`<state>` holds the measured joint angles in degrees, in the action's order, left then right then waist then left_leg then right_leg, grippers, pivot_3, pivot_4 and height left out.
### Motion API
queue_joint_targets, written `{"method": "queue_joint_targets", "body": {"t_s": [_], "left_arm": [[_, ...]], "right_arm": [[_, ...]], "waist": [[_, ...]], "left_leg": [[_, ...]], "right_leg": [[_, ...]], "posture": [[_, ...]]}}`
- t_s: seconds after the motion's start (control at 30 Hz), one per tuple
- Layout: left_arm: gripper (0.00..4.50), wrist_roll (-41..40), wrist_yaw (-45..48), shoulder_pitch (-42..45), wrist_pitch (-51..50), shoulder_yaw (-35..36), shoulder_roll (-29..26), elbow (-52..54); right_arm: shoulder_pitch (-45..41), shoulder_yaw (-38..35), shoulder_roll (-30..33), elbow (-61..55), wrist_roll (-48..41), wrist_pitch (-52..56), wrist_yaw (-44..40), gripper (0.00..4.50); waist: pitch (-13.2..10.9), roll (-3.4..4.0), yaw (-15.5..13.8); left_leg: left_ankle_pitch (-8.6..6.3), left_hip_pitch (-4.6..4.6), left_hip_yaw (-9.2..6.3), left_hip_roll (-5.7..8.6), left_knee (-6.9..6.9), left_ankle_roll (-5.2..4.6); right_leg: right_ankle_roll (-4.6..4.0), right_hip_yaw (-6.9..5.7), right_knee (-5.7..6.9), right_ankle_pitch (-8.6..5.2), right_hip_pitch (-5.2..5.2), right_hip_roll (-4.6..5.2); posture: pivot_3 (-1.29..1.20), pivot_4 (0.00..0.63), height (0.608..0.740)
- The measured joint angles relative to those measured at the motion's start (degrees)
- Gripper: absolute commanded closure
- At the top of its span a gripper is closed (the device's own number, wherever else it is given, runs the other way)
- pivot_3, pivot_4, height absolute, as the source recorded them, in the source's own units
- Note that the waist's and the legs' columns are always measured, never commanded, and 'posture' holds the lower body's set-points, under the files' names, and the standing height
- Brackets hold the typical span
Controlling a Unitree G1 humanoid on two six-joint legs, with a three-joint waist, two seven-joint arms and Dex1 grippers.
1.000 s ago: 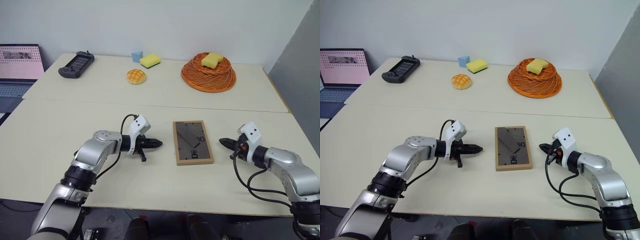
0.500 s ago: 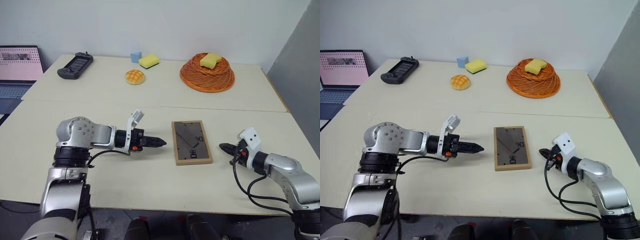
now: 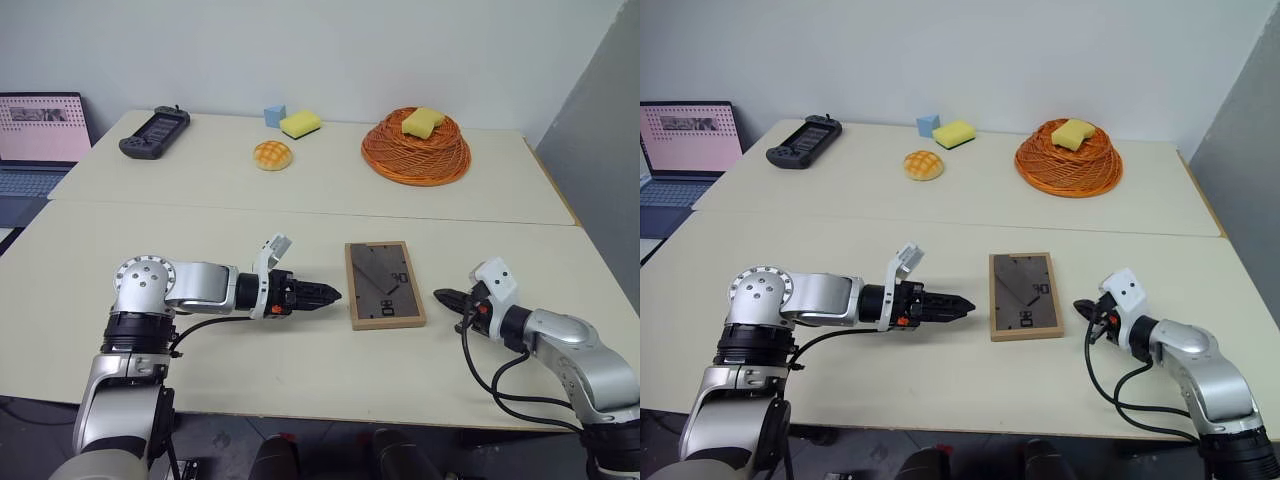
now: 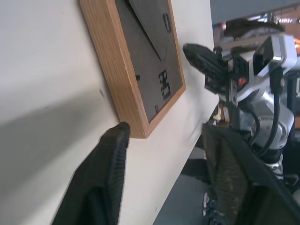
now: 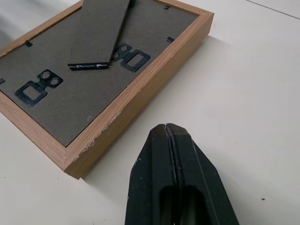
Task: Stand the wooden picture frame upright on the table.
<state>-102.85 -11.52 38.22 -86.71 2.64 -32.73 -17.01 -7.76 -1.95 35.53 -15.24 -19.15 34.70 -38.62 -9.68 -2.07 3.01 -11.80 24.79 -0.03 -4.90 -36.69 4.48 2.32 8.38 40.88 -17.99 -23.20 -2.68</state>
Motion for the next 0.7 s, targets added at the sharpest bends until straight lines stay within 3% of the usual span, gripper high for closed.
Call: {"method": "queue_joint_targets", "body": {"t_s": [0.03,0.17,0.3,0.47,0.7], "left_arm": [[0.93,-2.91,-2.60,-0.33,1.52,-1.01,-0.14,-0.04],[0.93,-8.61,-9.88,-0.17,5.14,-3.42,0.01,-2.19],[0.93,-9.46,-12.74,2.05,3.78,-6.05,-0.78,-5.51],[0.93,-8.94,-11.71,11.01,0.71,-8.89,-3.15,-15.79],[0.93,-5.72,-15.24,12.77,4.82,-7.03,4.26,-19.36]], "right_arm": [[0.01,0.00,0.00,-0.16,0.00,0.01,0.03,4.50],[0.02,0.00,0.01,-0.47,0.04,0.03,0.21,4.50],[0.09,0.00,0.11,-1.07,0.11,0.03,0.32,4.50],[0.83,-0.09,0.43,-2.44,0.05,0.83,0.27,4.50],[0.67,0.02,0.17,-2.66,0.03,1.96,0.64,4.50]], "waist": [[0.00,0.00,-0.01],[0.01,0.01,-0.10],[0.01,0.02,-0.11],[0.01,0.01,-0.17],[0.01,0.01,-0.42]], "left_leg": [[0.00,0.00,-0.01,0.02,0.00,0.00],[0.00,0.00,-0.02,0.06,-0.01,0.00],[0.00,0.00,-0.05,0.09,0.00,0.00],[0.00,0.01,-0.14,0.19,0.00,0.00],[0.03,0.02,-0.13,0.23,0.00,0.05]], "right_leg": [[0.00,0.01,0.01,0.00,0.00,0.01],[0.00,0.02,0.00,0.00,0.01,0.01],[0.01,0.02,0.00,-0.01,0.00,0.01],[0.09,0.05,-0.01,-0.12,0.01,0.01],[0.10,0.11,-0.01,-0.13,0.01,0.06]], "posture": [[0.00,0.150,0.740],[0.00,0.150,0.740],[0.00,0.150,0.740],[0.00,0.150,0.740],[0.00,0.150,0.740]]}}
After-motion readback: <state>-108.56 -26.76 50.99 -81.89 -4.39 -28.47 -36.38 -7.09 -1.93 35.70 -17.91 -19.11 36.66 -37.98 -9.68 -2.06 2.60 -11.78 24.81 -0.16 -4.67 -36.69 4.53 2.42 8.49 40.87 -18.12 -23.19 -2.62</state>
